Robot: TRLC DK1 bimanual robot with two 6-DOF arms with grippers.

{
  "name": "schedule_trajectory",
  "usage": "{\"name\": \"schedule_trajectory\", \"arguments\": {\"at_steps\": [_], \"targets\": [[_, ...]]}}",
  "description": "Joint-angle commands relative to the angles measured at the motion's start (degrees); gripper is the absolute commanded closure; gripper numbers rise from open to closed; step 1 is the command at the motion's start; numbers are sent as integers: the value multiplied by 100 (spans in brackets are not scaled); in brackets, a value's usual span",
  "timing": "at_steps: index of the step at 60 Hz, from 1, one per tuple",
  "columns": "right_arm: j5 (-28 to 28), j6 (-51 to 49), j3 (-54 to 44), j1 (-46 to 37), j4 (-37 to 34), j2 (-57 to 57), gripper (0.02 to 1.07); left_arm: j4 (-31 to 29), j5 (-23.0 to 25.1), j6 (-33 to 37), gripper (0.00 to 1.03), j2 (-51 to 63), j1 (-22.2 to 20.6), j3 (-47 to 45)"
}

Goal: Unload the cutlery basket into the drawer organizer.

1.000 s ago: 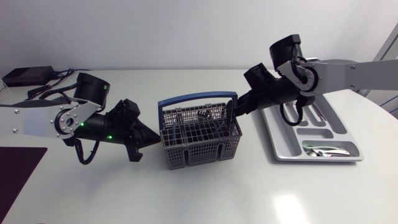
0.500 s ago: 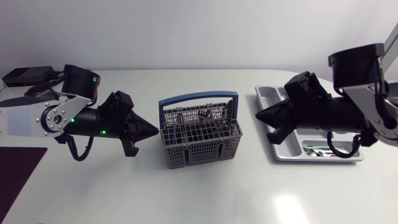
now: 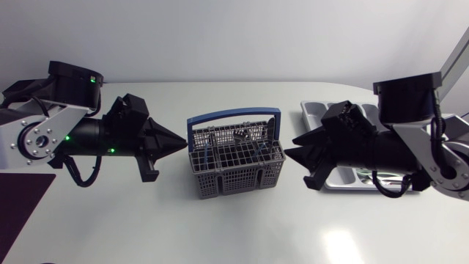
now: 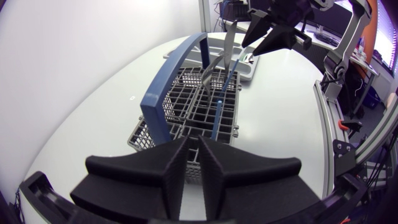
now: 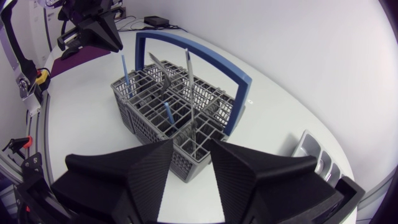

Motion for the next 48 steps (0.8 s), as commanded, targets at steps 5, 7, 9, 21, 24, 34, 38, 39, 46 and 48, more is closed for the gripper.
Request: {"name": "schedule_trajectory", "arguments": {"at_steps": [5, 7, 9, 21, 24, 34, 38, 39, 46, 48], "targets": [[153, -24, -102, 216, 287, 386, 58, -9, -70, -121, 88, -211, -134, -283], [153, -33, -93, 234, 340, 430, 58, -9, -79, -112, 88, -228, -161, -301], [161, -33, -84, 251, 375, 474, 58, 0, -97, -112, 88, -264, -187, -336], [267, -24, 21, 339, 665, 861, 58, 97, -158, -173, 88, -378, -310, -468], [293, -24, 74, 348, 709, 984, 58, 123, -185, -191, 88, -387, -328, -494], [399, -24, 214, 409, 814, 1221, 58, 150, -185, -200, 88, -422, -319, -520], [469, -24, 258, 453, 823, 1291, 58, 150, -185, -209, 88, -431, -319, -520], [478, -16, 276, 462, 841, 1309, 58, 150, -185, -209, 88, -431, -328, -529], [645, 20, 329, 532, 981, 1397, 60, 150, -185, -209, 88, -448, -328, -547], [715, 20, 337, 559, 1043, 1432, 61, 158, -185, -209, 88, -448, -328, -547]]}}
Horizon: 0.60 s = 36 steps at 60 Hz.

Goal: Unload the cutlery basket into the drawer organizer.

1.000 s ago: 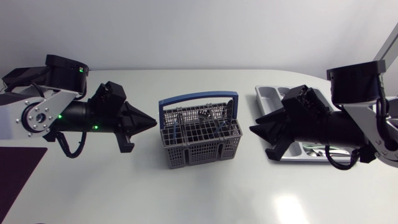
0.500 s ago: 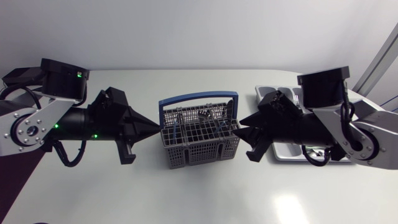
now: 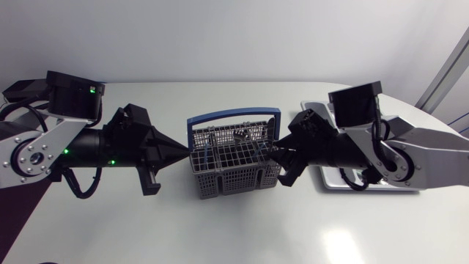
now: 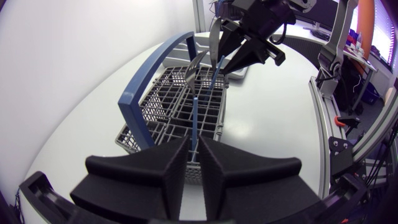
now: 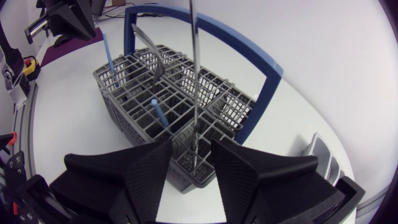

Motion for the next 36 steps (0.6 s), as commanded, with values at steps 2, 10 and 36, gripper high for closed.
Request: {"name": "schedule_trajectory", "arguments": {"at_steps": [2, 10, 36], "targets": [[169, 15, 154, 113, 156, 147, 61, 47, -16, -101, 88, -96, -30, -190], [345, 42, 207, 166, 226, 270, 66, 56, -16, -93, 88, -105, -21, -199], [389, 42, 277, 218, 235, 455, 101, 64, -16, -101, 88, -123, -13, -199]]}}
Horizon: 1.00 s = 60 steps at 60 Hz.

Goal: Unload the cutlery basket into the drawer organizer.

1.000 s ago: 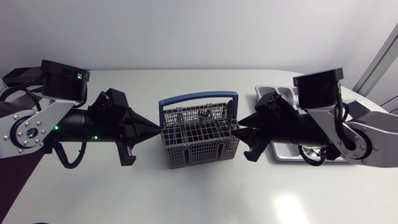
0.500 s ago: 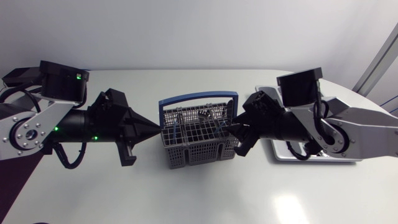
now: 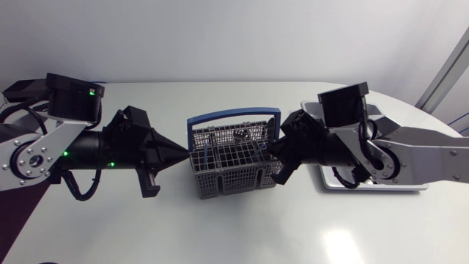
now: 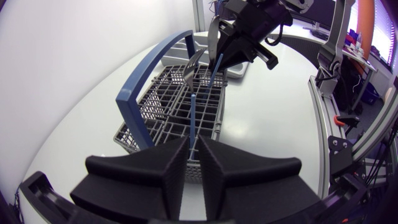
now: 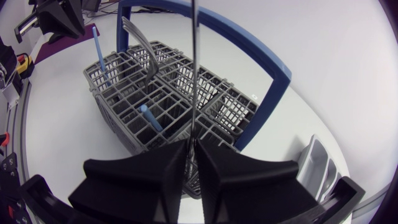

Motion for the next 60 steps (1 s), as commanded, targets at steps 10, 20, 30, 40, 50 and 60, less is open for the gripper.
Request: {"name": "schedule_trajectory", "arguments": {"at_steps": [10, 20, 30, 40, 50, 60], "targets": [[59, 39, 144, 70, 84, 138, 101, 60, -14, -93, 88, -81, -21, -158], [41, 39, 144, 70, 102, 15, 101, 60, -40, -93, 88, -90, -21, -149], [23, 48, 170, 61, -30, -267, 101, 60, -67, -75, 88, -90, -13, -167], [15, 110, 232, 70, -224, -548, 101, 60, -102, -66, 88, -81, -30, -175], [-47, 189, 399, 70, -566, -908, 101, 69, -137, -58, 88, -90, -21, -167], [-73, 277, 645, 114, -1006, -1268, 101, 69, -199, -66, 88, -99, -65, -167]]}}
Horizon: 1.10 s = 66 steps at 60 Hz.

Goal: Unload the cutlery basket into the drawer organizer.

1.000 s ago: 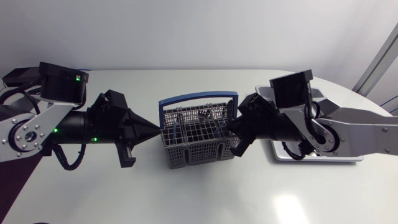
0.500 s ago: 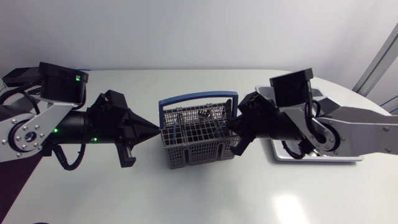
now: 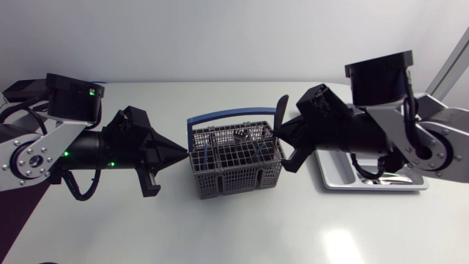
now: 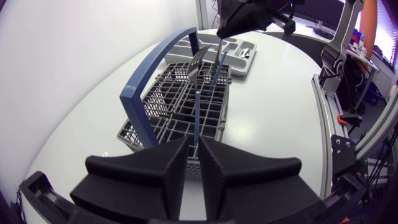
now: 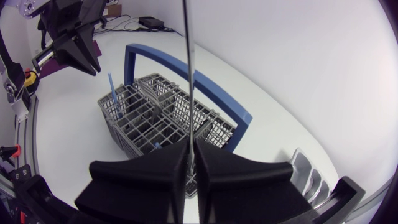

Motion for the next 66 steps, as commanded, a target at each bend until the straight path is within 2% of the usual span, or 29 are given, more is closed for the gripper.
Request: {"name": "schedule_trajectory", "arguments": {"at_steps": [1, 25, 35, 52, 66], "targets": [[-27, 170, 277, 81, -151, -248, 101, 67, -54, -66, 88, -92, -68, -160], [-27, 275, 673, 151, -1004, -969, 101, 67, -151, -66, 88, -110, -129, -160], [-27, 275, 884, -112, -1505, -1267, 101, 67, -186, -58, 88, -110, -173, -142], [-379, -120, 954, -1730, -2103, -1294, 101, 67, -301, -31, 88, -127, -270, -142], [-792, -560, 1139, -3224, -2261, -617, 101, 67, -432, -40, 88, -250, -428, -134]]}}
